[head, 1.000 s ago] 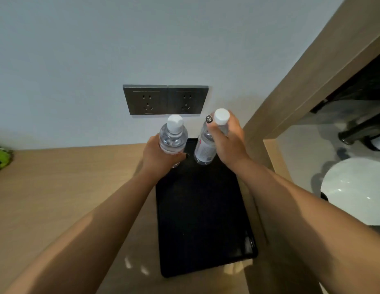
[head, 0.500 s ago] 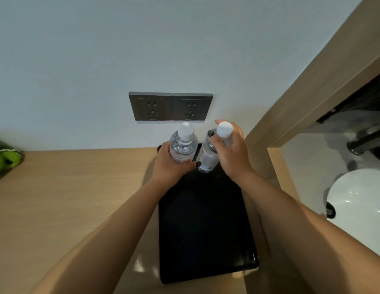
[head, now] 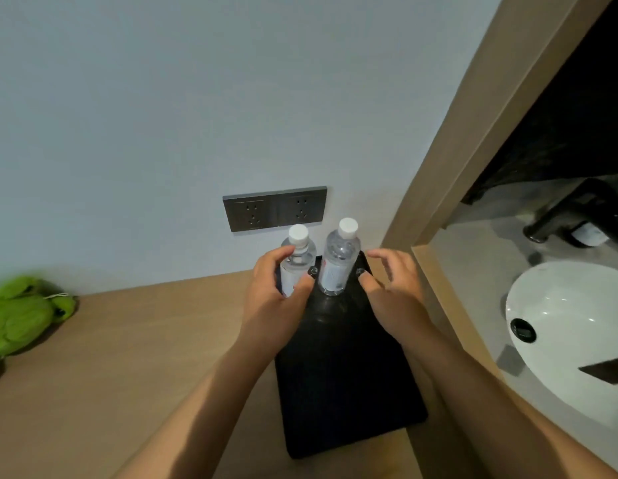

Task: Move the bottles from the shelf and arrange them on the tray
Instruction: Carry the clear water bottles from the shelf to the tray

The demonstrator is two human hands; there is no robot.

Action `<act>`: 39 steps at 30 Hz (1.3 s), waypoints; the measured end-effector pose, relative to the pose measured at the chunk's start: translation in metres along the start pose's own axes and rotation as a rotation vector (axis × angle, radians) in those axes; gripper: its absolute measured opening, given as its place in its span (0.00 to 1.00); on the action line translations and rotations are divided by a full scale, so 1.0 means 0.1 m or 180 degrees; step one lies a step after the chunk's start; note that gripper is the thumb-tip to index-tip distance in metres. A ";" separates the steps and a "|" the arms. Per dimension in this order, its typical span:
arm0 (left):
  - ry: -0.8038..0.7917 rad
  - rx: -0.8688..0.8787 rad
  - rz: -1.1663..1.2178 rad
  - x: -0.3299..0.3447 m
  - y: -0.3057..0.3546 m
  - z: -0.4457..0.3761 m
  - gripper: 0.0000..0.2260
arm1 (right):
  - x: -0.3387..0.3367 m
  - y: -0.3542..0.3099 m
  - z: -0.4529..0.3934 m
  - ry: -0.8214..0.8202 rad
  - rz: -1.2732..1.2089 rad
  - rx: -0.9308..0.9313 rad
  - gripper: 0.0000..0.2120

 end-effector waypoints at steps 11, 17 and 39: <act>-0.1342 0.0961 -0.0571 0.55 0.66 0.54 0.16 | -0.72 0.05 0.80 0.0078 0.0513 0.0056 0.26; -0.1728 0.1037 -0.0576 0.87 0.81 1.08 0.18 | -1.09 0.36 1.42 0.0078 0.0437 0.0472 0.30; -0.2479 0.1769 -0.1138 3.22 2.19 3.89 0.28 | -4.61 1.98 3.21 0.0820 0.1211 0.0668 0.36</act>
Point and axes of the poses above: each hand's wrist, its own z-axis away from the middle knuckle, its own x-axis out of the palm, y = z × x, the point moved 6 cm from there along -z, towards the middle knuckle, and after that the axes turned 5 degrees about y, right-handed, at the moved point
